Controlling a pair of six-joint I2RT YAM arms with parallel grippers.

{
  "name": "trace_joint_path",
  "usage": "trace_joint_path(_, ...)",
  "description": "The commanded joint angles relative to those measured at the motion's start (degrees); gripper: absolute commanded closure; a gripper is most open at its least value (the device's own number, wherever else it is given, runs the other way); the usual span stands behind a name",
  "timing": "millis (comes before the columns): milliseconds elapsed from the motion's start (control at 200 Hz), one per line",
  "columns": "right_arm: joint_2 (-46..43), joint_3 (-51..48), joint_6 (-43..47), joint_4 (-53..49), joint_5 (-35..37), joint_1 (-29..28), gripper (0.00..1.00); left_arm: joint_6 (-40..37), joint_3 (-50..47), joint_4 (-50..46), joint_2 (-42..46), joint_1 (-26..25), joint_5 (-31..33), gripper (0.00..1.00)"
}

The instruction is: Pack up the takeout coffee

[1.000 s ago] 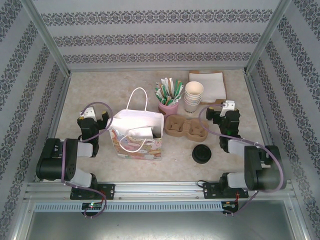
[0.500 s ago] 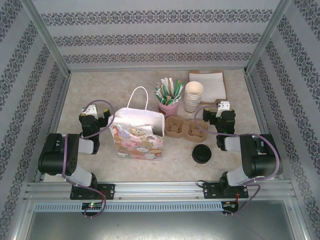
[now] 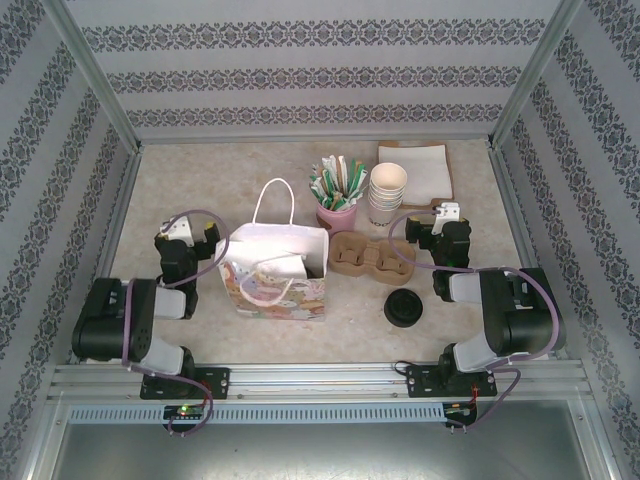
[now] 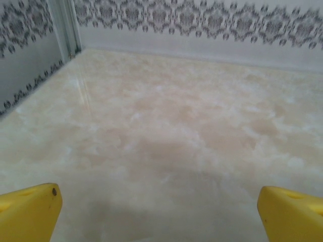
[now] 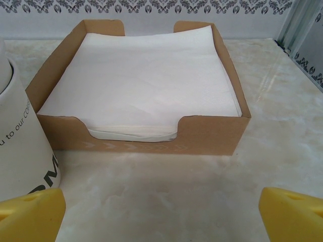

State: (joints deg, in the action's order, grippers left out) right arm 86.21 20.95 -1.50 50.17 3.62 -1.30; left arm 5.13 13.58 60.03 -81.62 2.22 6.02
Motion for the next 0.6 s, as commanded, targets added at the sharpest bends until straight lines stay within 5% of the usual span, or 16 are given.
trace_joint_path(0, 0.4, 0.9, 0.3, 1.3, 0.2, -0.4, 0.02, 0.1, 2.4, -9.3, 7.9, -0.5, 1.9, 0.00)
trace_joint_path(115, 0.4, 0.9, 0.2, 1.3, 0.2, -0.3, 0.02, 3.5, 1.8, -10.6, 14.7, -0.3, 6.4, 0.00)
trace_joint_path(220, 0.4, 1.0, 0.3, 1.3, 0.1, -0.3, 0.02, 5.2, 7.3, -25.2, 19.6, 0.0, 9.4, 0.00)
trace_joint_path(435, 0.4, 1.0, 0.2, 1.2, 0.0, -0.3, 0.02, 12.1, 12.6, -38.0, 24.7, 3.0, 7.8, 0.00)
trace_joint_path(595, 0.4, 0.9, 0.2, 1.3, 0.0, -0.3, 0.02, 18.9, 18.9, -54.6, 21.5, 5.0, 18.5, 0.00)
